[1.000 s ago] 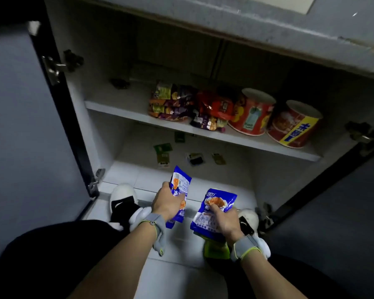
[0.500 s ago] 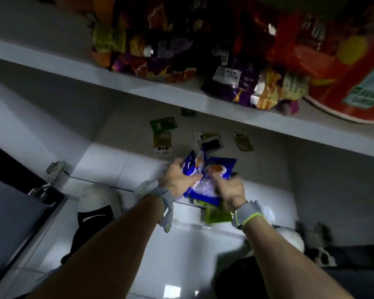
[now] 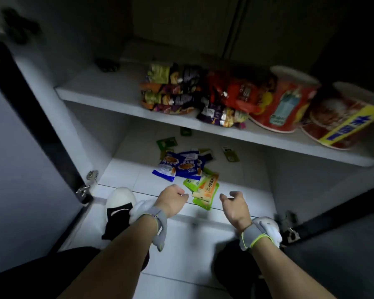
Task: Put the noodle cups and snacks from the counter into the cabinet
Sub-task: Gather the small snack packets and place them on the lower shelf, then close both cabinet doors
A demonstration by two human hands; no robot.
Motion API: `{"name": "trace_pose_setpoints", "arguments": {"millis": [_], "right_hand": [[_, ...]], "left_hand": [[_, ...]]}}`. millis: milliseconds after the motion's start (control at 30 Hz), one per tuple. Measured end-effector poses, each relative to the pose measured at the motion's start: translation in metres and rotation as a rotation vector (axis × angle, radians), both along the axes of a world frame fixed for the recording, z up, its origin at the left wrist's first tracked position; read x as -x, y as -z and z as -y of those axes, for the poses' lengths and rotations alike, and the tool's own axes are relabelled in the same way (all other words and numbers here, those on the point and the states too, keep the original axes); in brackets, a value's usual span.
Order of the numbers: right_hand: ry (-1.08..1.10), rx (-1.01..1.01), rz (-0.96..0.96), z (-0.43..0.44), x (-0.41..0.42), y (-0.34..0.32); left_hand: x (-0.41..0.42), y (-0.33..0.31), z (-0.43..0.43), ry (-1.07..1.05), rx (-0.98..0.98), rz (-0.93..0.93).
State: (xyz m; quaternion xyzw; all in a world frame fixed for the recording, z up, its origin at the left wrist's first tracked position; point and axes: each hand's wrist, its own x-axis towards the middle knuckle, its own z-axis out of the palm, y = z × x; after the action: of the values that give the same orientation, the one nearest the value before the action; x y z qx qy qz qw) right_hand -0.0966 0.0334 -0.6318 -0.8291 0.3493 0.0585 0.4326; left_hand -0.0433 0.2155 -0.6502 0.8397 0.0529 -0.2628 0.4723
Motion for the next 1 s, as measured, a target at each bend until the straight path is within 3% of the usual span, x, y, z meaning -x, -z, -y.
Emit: {"name": "trace_pose_setpoints", "arguments": {"millis": [267,533,833,1000], "right_hand": [[-0.098,0.077,0.302,-0.039,0.085,-0.150],[-0.180,0.087,0.569,-0.073,0.127,-0.279],[-0.480,0.002,0.770,-0.174,0.110,-0.331],[-0.678,-0.080,0.832,-0.239,0.108,-0.344]], "left_hand": [[0.076,-0.159,-0.023,0.054,0.098,0.310],[0.131,-0.312,-0.065,0.101,0.076,0.666],[0.178,-0.382,-0.187,-0.268,-0.170,0.975],[0.220,-0.401,-0.273,-0.592,-0.571,1.116]]}}
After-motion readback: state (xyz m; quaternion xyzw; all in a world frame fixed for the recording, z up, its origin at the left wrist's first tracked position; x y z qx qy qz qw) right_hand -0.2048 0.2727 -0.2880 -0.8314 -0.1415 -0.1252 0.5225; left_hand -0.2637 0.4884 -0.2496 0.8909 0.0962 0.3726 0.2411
